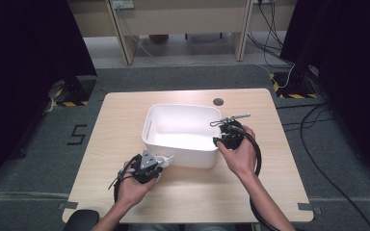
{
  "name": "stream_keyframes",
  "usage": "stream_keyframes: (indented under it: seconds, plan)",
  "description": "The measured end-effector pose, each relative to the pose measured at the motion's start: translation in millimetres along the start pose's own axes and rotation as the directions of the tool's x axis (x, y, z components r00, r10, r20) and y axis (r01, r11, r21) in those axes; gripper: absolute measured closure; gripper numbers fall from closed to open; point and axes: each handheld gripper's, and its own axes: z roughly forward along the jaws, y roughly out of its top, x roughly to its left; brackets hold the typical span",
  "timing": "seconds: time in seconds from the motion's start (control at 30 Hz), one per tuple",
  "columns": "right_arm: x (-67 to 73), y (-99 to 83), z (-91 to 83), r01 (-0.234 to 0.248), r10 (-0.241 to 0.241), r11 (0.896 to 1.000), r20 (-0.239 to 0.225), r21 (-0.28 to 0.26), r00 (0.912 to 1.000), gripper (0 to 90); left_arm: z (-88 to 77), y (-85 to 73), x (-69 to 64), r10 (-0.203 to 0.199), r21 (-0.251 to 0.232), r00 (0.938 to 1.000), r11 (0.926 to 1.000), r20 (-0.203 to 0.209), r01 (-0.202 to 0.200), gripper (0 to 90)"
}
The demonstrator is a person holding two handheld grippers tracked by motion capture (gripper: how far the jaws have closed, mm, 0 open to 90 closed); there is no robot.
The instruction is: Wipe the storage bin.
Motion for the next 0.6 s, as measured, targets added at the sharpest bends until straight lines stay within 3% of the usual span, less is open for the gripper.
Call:
stream_keyframes:
  seconds: [0.2,0.6]
  plan:
    - [0.5,0.8,1.1,-0.005,0.005,1.0,-0.006,0.001,1.0,68.3,-10.6,9.0,0.8,-0.004,-0.037,1.0,0.9993,-0.006,0.004,79.1]
    - [2.5,2.9,3.8,0.0,-0.001,1.0,-0.016,-0.002,0.9999,68.2,-21.5,12.6,6.7,-0.034,-0.072,0.9993,0.9969,-0.014,0.033,79.1]
